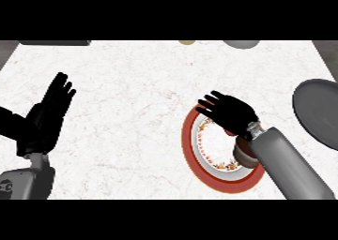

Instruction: Pick the bell pepper from the plate and place it in the pan

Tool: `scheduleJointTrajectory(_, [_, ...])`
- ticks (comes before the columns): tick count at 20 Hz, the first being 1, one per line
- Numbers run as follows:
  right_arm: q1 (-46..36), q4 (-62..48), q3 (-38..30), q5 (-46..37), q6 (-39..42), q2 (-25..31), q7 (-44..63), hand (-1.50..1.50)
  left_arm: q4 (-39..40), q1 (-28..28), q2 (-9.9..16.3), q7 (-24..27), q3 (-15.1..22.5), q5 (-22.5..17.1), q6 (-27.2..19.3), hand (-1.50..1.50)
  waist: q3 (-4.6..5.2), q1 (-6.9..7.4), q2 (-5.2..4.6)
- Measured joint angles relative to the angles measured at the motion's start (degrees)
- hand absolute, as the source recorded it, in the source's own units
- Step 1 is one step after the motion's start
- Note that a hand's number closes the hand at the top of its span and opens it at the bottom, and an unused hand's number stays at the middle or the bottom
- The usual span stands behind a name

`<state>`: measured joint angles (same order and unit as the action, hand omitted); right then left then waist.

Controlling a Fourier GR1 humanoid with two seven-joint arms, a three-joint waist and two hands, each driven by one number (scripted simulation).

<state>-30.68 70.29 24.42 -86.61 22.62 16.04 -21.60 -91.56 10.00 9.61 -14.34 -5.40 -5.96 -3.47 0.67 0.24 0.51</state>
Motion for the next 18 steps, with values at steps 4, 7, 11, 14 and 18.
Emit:
scheduleJointTrajectory(4, [-1.58,-4.53,0.24,-1.20,-3.42,-1.16,-2.85,1.50,0.66,0.41,-0.13,0.29,-0.21,0.08,0.03,0.00,0.28,0.21,0.18])
scheduleJointTrajectory(7, [-2.81,-6.97,-0.15,-1.94,-5.69,-1.93,-4.53,1.50,0.37,0.52,-0.34,0.11,-0.22,0.18,-0.18,0.00,0.35,0.25,0.24])
scheduleJointTrajectory(11, [-2.72,-8.28,-0.85,-2.42,-7.94,-2.28,-6.27,1.50,0.63,-0.10,0.40,0.44,-1.23,-0.76,0.93,0.00,0.44,0.21,0.37])
scheduleJointTrajectory(14, [-2.76,-8.46,-1.79,-1.99,-8.22,-3.10,-7.23,1.50,0.55,-1.17,0.34,1.25,-1.22,-0.80,1.45,0.00,0.43,0.18,0.40])
scheduleJointTrajectory(18, [-2.47,-7.40,-4.47,0.10,-10.43,-3.45,-9.01,1.50,-0.20,-0.51,0.06,0.08,-0.80,-0.33,0.85,0.00,0.04,0.05,0.16])
